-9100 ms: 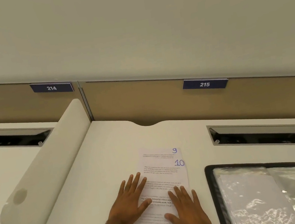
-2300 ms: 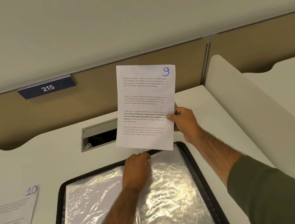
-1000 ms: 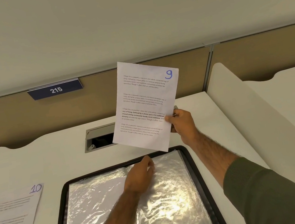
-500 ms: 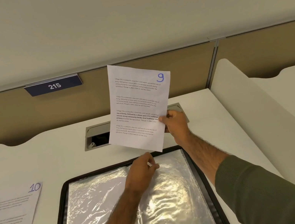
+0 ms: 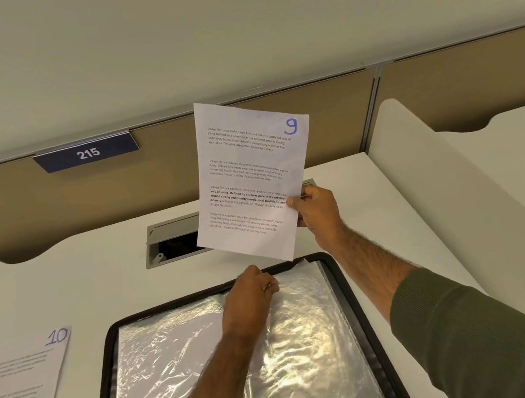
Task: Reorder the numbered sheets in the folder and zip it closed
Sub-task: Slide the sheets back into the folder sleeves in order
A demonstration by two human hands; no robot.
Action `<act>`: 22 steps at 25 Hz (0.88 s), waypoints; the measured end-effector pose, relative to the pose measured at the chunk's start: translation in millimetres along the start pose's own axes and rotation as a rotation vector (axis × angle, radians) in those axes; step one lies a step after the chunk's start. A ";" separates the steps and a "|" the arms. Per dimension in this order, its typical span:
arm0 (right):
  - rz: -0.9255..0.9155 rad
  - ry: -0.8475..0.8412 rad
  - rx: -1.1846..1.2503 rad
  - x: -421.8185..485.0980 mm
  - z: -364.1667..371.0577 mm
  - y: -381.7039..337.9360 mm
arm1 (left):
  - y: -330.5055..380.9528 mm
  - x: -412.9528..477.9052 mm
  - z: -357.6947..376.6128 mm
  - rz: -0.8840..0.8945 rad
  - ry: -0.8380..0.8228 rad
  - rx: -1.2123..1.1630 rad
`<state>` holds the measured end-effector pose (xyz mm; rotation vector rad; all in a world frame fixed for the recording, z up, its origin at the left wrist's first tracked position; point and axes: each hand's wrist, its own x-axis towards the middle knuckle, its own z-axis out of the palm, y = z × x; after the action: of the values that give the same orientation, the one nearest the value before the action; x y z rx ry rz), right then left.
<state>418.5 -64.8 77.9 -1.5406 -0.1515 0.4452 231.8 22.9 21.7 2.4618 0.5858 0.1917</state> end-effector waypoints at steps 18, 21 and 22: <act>-0.043 0.007 0.018 -11.1 0.1 -6.5 | 5.6 -5.2 15.6 0.023 -0.063 0.149; -0.027 0.015 -0.001 -12.4 0.8 4.1 | 7.9 0.8 9.2 0.021 -0.032 0.086; -0.023 0.016 -0.009 -12.8 1.7 6.7 | 8.4 2.3 6.1 0.022 -0.022 0.077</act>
<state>405.0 -68.2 73.7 -1.5493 -0.1594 0.4142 238.6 14.7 21.7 2.5421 0.5669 0.1525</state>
